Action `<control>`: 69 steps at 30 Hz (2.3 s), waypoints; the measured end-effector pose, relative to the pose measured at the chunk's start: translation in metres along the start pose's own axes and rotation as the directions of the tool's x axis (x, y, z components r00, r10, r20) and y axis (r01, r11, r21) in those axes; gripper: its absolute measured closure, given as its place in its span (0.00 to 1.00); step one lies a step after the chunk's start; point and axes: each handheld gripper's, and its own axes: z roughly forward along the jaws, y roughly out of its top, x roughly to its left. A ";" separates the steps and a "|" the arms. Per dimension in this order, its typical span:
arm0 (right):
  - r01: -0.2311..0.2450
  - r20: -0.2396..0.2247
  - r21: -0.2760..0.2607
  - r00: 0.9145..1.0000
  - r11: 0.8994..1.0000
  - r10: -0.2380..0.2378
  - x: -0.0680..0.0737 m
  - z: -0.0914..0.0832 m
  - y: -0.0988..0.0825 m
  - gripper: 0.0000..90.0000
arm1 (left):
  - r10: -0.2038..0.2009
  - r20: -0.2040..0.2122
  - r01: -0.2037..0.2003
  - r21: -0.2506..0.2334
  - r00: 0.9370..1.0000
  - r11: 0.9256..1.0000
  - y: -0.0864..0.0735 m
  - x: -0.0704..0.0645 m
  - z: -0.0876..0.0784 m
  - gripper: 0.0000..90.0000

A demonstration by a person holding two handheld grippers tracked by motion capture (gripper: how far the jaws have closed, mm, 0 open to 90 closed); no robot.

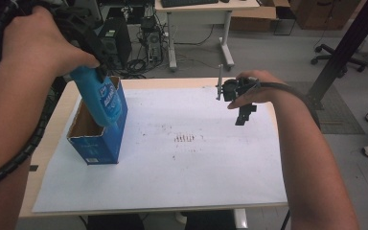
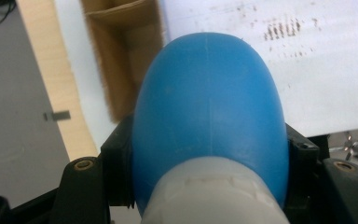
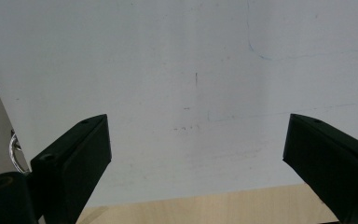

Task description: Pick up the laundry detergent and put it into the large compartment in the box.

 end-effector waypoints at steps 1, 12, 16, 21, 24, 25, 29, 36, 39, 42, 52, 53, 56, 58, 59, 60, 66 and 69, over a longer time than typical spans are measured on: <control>0.001 -0.001 -0.002 1.000 1.000 -0.001 0.000 0.000 0.000 0.08 | -0.014 -0.004 0.014 0.000 1.000 1.000 0.000 0.003 -0.001 0.42; 0.015 0.002 0.002 1.000 1.000 -0.015 -0.001 0.001 0.007 0.08 | -0.151 -0.044 0.151 -0.007 0.988 0.989 0.009 0.031 -0.009 0.42; 0.021 0.001 0.003 1.000 1.000 -0.022 -0.001 0.002 0.008 0.08 | -0.172 -0.061 0.172 -0.009 0.983 0.985 0.013 0.038 -0.009 0.42; 0.014 -0.001 0.003 1.000 1.000 -0.014 -0.003 0.003 0.005 0.08 | -0.173 -0.078 0.171 -0.030 0.982 0.985 0.017 0.044 -0.009 0.42; 0.010 0.000 0.006 1.000 1.000 -0.010 -0.003 0.003 0.004 0.08 | -0.168 -0.088 0.166 -0.036 0.982 0.986 0.020 0.046 -0.009 0.42; 0.013 0.000 0.008 1.000 1.000 -0.013 -0.003 0.003 0.004 0.08 | -0.167 -0.088 0.164 -0.039 0.982 0.986 0.021 0.047 -0.008 0.42; 0.015 0.004 0.000 1.000 1.000 -0.015 -0.003 0.002 0.004 0.08 | -0.169 -0.077 0.166 -0.038 0.983 0.985 0.024 0.052 -0.006 0.42; 0.021 0.007 0.001 1.000 1.000 -0.021 -0.003 0.002 0.007 0.08 | -0.158 -0.081 0.157 -0.021 0.984 0.987 0.029 0.054 0.004 0.42; 0.030 0.009 -0.001 1.000 1.000 -0.030 -0.003 0.003 0.009 0.08 | -0.158 -0.079 0.157 -0.019 0.984 0.987 0.031 0.056 0.009 0.42; 0.033 0.006 0.001 0.999 0.999 -0.033 -0.002 0.003 0.010 0.08 | -0.162 -0.077 0.161 -0.018 0.984 0.987 0.032 0.058 0.013 0.42; 0.041 0.010 0.012 0.999 0.999 -0.041 -0.002 0.004 0.012 0.08 | -0.168 -0.065 0.168 -0.002 0.984 0.986 0.035 0.064 0.032 0.42; 0.038 0.010 0.013 0.999 0.999 -0.038 -0.001 0.004 0.012 0.08 | -0.173 -0.066 0.173 0.000 0.983 0.985 0.036 0.064 0.034 0.42; 0.043 0.013 0.009 0.999 0.999 -0.043 0.000 0.004 0.012 0.08 | -0.179 -0.078 0.179 -0.002 0.981 0.984 0.036 0.065 0.040 0.42; 0.049 0.015 0.011 0.999 0.999 -0.049 0.001 0.003 0.013 0.08 | -0.179 -0.086 0.179 -0.005 0.980 0.984 0.037 0.065 0.044 0.42; 0.052 0.015 0.013 0.999 0.999 -0.052 0.001 0.004 0.014 0.08 | -0.179 -0.085 0.179 -0.005 0.980 0.984 0.037 0.065 0.045 0.42; 0.052 0.016 0.012 0.999 0.999 -0.052 0.002 0.004 0.014 0.08 | -0.181 -0.081 0.181 -0.007 0.980 0.983 0.037 0.066 0.046 0.42; 0.051 0.016 0.009 0.999 0.999 -0.052 0.002 0.004 0.014 0.08 | -0.185 -0.064 0.185 -0.001 0.981 0.983 0.036 0.067 0.059 0.42; 0.049 0.014 0.010 0.999 0.999 -0.049 0.002 0.004 0.014 0.08 | -0.181 -0.060 0.182 0.008 0.982 0.983 0.035 0.068 0.067 0.42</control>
